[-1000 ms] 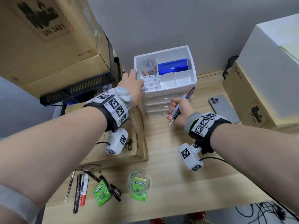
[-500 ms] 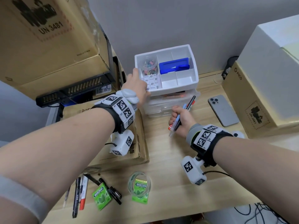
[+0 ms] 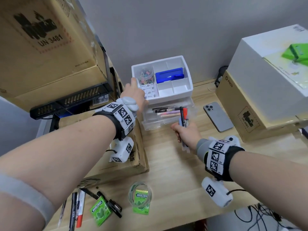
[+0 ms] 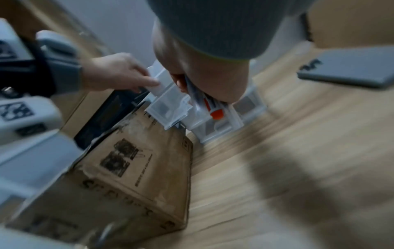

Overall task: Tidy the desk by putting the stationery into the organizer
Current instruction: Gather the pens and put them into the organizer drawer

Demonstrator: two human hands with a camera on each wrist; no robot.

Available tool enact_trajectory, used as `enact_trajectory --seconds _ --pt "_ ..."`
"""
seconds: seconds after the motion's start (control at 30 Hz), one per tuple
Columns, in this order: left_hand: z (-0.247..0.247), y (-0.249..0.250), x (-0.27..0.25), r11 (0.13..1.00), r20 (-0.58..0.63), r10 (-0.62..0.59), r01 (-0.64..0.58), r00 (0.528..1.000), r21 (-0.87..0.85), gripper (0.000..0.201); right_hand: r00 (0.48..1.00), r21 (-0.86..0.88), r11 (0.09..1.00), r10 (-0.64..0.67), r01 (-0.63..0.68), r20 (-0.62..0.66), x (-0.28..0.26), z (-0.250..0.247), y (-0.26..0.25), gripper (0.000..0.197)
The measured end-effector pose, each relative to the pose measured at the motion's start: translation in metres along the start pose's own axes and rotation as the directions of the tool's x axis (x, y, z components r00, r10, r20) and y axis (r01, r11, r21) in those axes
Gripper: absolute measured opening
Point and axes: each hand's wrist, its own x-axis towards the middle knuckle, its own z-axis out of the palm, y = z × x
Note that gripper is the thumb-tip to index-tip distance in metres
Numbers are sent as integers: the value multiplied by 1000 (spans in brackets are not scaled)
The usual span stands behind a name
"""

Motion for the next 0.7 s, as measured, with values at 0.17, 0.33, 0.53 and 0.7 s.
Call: enact_trajectory --seconds 0.17,0.33,0.53,0.7 --pt "-2 2 -3 1000 -12 -11 11 1000 -16 33 929 -387 854 -258 348 266 -7 1 -49 20" --pt "-1 4 -3 995 -27 -58 56 998 -82 32 848 -444 723 -455 529 270 10 23 -96 36" --pt "1 0 -2 1000 -21 -19 18 1000 -17 24 842 -619 573 -407 537 353 46 27 -79 26" --pt "5 -2 -4 999 -69 6 -9 998 -42 35 874 -794 381 -310 474 373 63 22 -65 27"
